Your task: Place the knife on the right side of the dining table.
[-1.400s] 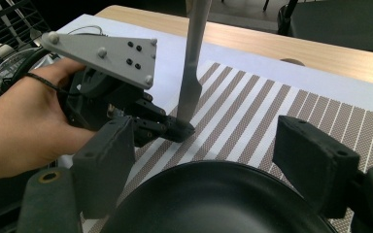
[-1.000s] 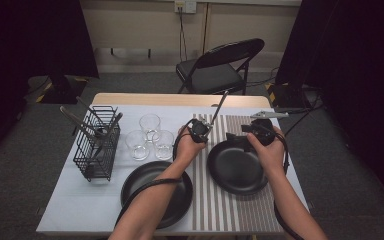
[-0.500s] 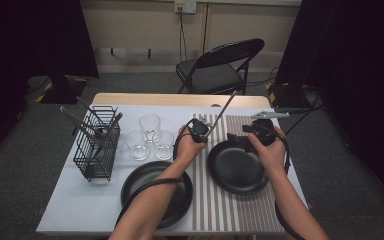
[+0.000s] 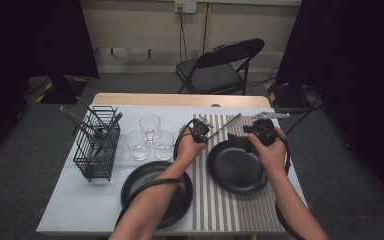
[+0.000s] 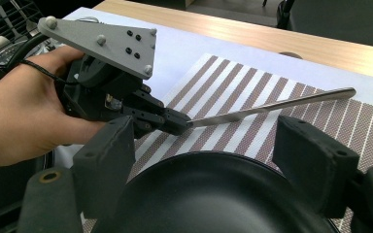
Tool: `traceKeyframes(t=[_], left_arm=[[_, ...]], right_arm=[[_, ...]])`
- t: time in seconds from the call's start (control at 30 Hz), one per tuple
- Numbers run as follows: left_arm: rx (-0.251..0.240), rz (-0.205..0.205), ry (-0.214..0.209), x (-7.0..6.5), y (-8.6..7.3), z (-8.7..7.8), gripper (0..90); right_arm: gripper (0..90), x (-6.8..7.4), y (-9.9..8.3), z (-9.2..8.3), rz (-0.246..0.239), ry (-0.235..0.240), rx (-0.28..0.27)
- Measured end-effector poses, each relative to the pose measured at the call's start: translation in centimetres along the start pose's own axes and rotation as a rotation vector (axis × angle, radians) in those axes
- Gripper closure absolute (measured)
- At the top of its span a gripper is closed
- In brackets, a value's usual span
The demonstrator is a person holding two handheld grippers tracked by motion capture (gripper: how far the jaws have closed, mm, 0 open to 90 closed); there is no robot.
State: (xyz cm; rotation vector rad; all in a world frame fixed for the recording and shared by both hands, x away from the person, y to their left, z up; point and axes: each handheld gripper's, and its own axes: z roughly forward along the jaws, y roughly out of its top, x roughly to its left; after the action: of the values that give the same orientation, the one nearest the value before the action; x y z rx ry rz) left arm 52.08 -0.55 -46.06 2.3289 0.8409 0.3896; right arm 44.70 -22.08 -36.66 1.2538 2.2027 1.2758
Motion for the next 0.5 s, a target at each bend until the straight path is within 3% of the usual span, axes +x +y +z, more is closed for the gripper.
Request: traceKeyframes(t=[0.5], left_arm=[[-0.004, 0.006, 0.008, -0.11, -0.04, 0.02, 89.3]], right_arm=[[22.6, -0.27, -0.05, -0.31, 0.006, -0.009, -0.001]])
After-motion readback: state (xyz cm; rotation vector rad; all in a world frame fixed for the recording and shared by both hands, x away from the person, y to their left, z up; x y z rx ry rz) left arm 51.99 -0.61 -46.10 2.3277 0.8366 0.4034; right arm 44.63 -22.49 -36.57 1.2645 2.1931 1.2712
